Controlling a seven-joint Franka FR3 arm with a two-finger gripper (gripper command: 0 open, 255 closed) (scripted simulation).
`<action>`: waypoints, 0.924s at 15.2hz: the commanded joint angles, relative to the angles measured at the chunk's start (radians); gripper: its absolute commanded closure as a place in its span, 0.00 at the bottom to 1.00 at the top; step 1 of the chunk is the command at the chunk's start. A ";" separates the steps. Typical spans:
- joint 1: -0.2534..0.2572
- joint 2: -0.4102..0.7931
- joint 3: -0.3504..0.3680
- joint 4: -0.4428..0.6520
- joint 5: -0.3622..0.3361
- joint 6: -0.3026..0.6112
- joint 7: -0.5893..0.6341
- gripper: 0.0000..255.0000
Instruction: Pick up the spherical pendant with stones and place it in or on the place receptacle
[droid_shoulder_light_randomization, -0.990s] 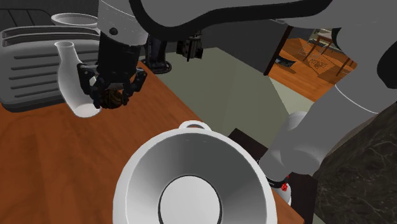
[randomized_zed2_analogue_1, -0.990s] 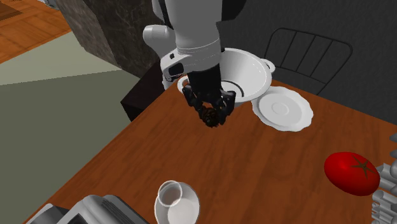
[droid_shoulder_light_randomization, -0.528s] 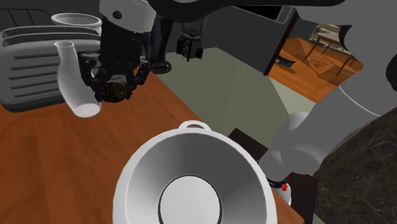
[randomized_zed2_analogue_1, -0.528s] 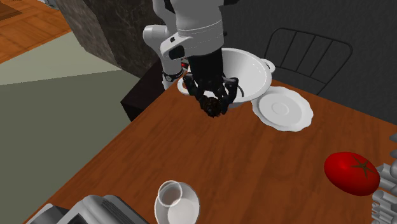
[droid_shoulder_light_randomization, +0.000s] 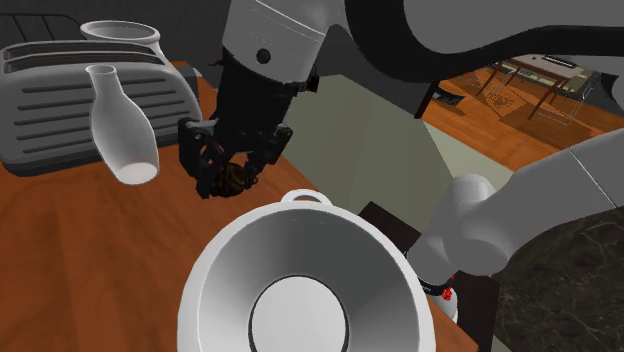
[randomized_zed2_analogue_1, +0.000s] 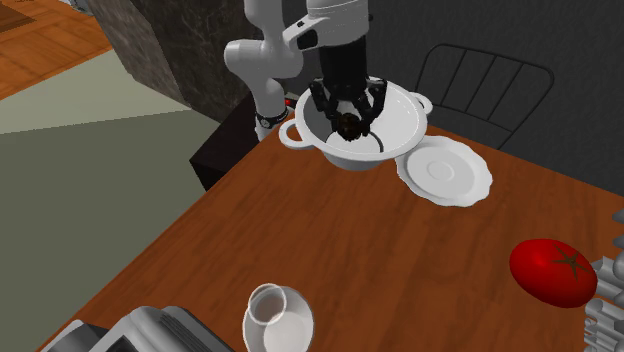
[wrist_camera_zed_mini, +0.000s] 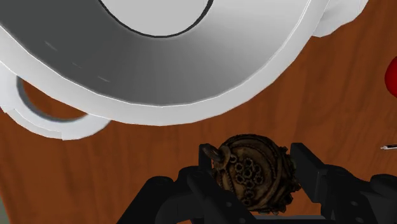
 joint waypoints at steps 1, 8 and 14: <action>0.023 -0.062 0.004 -0.046 0.023 -0.010 0.015 1.00; 0.119 -0.287 0.023 -0.178 0.098 -0.080 0.094 1.00; 0.180 -0.401 0.049 -0.254 0.143 -0.105 0.149 1.00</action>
